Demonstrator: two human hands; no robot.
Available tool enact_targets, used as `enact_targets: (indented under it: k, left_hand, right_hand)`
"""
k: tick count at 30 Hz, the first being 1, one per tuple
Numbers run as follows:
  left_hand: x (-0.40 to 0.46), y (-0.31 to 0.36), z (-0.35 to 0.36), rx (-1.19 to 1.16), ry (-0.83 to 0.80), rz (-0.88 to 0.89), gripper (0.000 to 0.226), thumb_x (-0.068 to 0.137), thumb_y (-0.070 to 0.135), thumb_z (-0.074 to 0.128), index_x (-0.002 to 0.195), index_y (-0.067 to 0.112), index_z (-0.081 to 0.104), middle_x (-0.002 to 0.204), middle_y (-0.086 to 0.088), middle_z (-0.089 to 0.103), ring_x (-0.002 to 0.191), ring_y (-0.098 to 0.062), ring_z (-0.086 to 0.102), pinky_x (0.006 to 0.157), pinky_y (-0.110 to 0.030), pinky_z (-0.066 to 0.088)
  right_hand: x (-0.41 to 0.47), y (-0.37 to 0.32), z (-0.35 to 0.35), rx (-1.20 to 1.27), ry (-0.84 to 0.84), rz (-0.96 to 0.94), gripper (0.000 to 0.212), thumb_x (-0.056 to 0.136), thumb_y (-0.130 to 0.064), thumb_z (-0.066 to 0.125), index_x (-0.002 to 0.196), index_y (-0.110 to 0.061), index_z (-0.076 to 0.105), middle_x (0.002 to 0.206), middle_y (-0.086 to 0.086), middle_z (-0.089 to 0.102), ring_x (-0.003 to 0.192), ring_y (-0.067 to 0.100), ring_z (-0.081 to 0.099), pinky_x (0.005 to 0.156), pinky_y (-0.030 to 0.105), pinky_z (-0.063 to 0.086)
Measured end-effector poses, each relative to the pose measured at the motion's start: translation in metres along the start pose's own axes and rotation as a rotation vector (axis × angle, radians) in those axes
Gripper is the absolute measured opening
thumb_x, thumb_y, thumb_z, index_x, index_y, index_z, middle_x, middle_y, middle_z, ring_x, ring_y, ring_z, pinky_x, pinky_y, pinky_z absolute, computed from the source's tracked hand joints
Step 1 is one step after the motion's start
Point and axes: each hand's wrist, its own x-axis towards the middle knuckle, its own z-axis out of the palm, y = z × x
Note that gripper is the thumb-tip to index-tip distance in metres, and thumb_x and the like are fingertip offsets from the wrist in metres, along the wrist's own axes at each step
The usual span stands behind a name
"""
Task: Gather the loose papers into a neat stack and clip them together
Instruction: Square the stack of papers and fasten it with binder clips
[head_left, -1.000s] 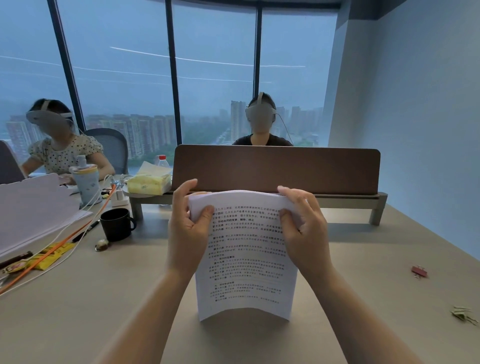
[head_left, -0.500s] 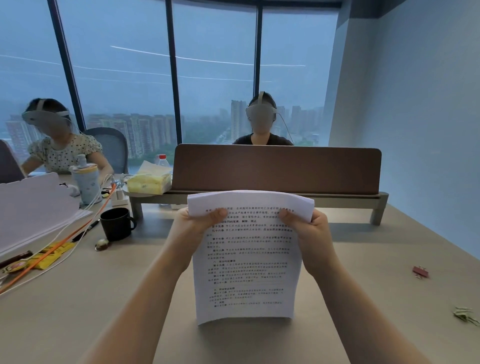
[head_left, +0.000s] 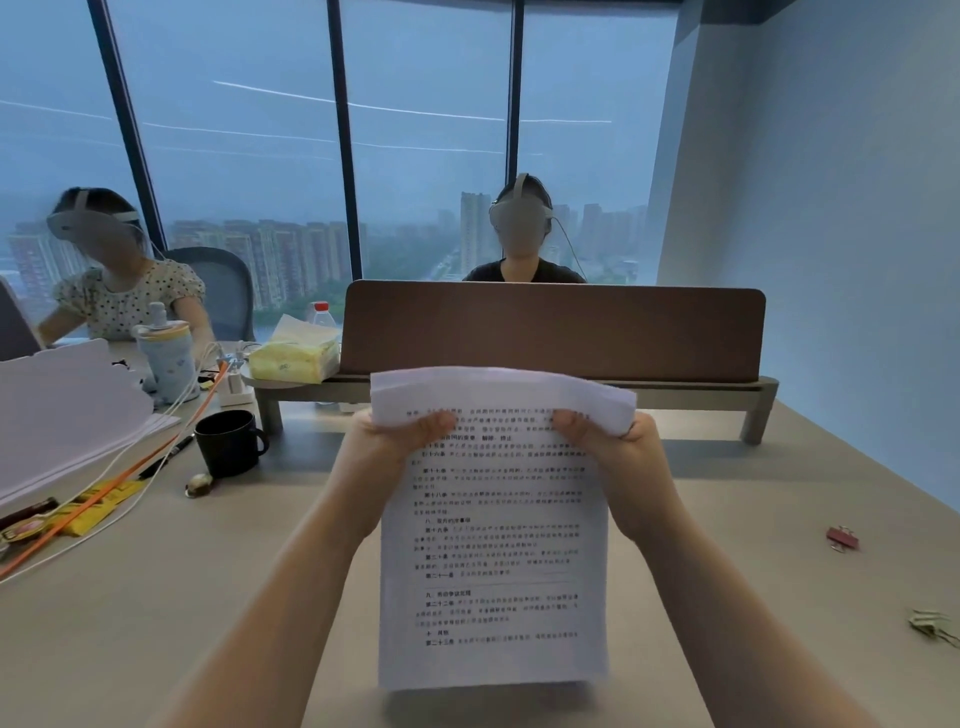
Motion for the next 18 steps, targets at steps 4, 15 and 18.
enact_targets:
  k: [4, 15, 18]
  left_hand:
    - [0.005, 0.019, 0.007, -0.003, 0.034, 0.093, 0.016, 0.074, 0.015, 0.076, 0.089, 0.012, 0.072, 0.087, -0.01, 0.077, 0.076, -0.027, 0.074, 0.068, -0.043, 0.061]
    - [0.002, -0.008, 0.028, 0.012, 0.285, 0.135, 0.006, 0.079, 0.019, 0.078, 0.08, 0.015, 0.074, 0.082, -0.007, 0.077, 0.078, -0.03, 0.074, 0.074, -0.046, 0.061]
    - [-0.001, -0.022, 0.023, 0.09, 0.309, 0.099, 0.015, 0.08, 0.028, 0.077, 0.085, 0.015, 0.074, 0.085, -0.008, 0.076, 0.081, -0.031, 0.073, 0.073, -0.045, 0.061]
  right_hand:
    - [0.009, -0.014, 0.007, -0.05, 0.075, -0.099, 0.008, 0.088, -0.011, 0.067, 0.084, -0.015, 0.072, 0.075, -0.003, 0.073, 0.069, 0.015, 0.07, 0.062, 0.028, 0.059]
    - [0.001, 0.005, 0.03, -0.183, 0.24, -0.089, 0.021, 0.094, -0.017, 0.063, 0.075, -0.022, 0.07, 0.071, -0.003, 0.068, 0.072, 0.028, 0.066, 0.065, 0.045, 0.057]
    - [-0.003, 0.021, 0.027, -0.248, 0.225, -0.053, 0.016, 0.094, -0.012, 0.061, 0.082, -0.02, 0.068, 0.073, -0.005, 0.064, 0.069, 0.013, 0.06, 0.06, 0.031, 0.051]
